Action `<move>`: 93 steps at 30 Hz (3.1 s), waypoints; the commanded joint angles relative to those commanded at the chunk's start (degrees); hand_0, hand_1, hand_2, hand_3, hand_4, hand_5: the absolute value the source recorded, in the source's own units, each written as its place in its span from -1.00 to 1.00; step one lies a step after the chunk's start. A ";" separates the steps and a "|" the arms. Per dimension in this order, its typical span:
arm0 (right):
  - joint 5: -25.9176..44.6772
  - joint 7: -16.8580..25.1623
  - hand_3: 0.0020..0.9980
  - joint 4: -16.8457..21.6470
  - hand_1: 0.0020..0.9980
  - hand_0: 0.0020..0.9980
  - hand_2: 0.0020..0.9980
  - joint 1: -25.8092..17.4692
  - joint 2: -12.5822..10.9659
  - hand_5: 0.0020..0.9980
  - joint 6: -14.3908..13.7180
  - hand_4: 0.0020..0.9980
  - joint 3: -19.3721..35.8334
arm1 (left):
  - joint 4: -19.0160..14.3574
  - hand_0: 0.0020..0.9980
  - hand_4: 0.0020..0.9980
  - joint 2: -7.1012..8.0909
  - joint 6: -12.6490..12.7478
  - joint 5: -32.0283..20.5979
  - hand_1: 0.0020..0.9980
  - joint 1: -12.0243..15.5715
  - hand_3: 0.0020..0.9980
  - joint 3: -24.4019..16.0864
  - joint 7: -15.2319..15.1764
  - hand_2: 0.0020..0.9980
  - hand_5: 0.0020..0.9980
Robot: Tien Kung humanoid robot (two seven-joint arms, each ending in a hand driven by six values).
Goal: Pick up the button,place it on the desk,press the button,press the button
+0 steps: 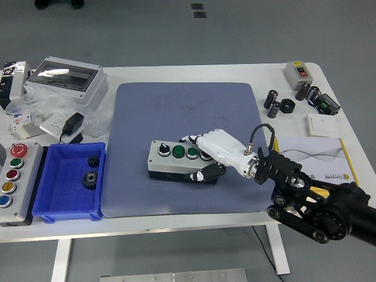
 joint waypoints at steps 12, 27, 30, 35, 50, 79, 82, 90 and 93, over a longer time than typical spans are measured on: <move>1.05 -0.56 0.42 0.65 0.46 0.55 0.43 -0.38 -0.38 -0.97 1.45 -0.20 0.71 | 0.00 0.24 0.32 0.09 -0.02 0.57 0.22 0.07 0.23 -0.31 0.02 0.11 -0.47; 2.20 -0.36 0.92 1.17 0.77 0.86 0.87 -0.43 -1.01 -0.66 1.43 0.47 0.68 | 0.00 0.23 0.31 0.14 -0.08 0.84 0.22 -0.09 0.23 -0.27 0.00 0.11 -0.48; 2.45 -0.32 0.92 1.42 0.77 0.86 0.87 -0.44 -1.13 -0.66 1.56 0.47 0.68 | 0.00 0.23 0.31 0.11 -0.09 0.95 0.22 -0.06 0.23 -0.33 0.02 0.11 -0.48; 3.06 -0.10 0.93 1.81 0.78 0.87 0.86 -0.44 -1.40 -0.65 1.80 0.46 0.73 | 0.00 0.24 0.31 0.09 -0.13 0.95 0.22 -0.07 0.23 -0.24 0.03 0.11 -0.48; 4.89 0.76 0.95 3.55 0.79 0.87 0.88 -0.39 -2.57 -0.68 3.19 0.46 1.18 | 0.00 0.23 0.29 0.06 -0.32 1.20 0.22 -0.12 0.22 -0.05 -0.04 0.11 -0.51; 14.16 1.62 1.00 7.19 0.82 0.86 0.93 -1.98 -8.89 -0.67 6.06 0.52 1.98 | 0.00 0.23 0.11 -0.03 -0.17 1.10 0.20 0.13 0.18 0.49 -0.35 0.08 -0.69; 14.56 1.72 1.00 8.17 0.82 0.86 0.93 -2.15 -9.50 -0.67 6.03 0.52 2.05 | 0.00 0.23 0.11 -0.04 -0.13 1.11 0.20 0.16 0.18 0.42 -0.36 0.08 -0.69; 15.86 1.87 1.00 9.42 0.81 0.82 0.93 -2.47 -10.33 -0.64 6.22 0.52 2.07 | 0.00 0.23 0.11 -0.05 -0.01 0.98 0.19 0.19 0.18 0.32 -0.43 0.08 -0.70; 16.49 1.93 1.00 9.64 0.79 0.79 0.93 -2.73 -10.54 -0.62 6.36 0.51 2.24 | 0.00 0.23 0.09 -0.01 0.04 0.83 0.19 0.22 0.18 0.35 -0.51 0.08 -0.71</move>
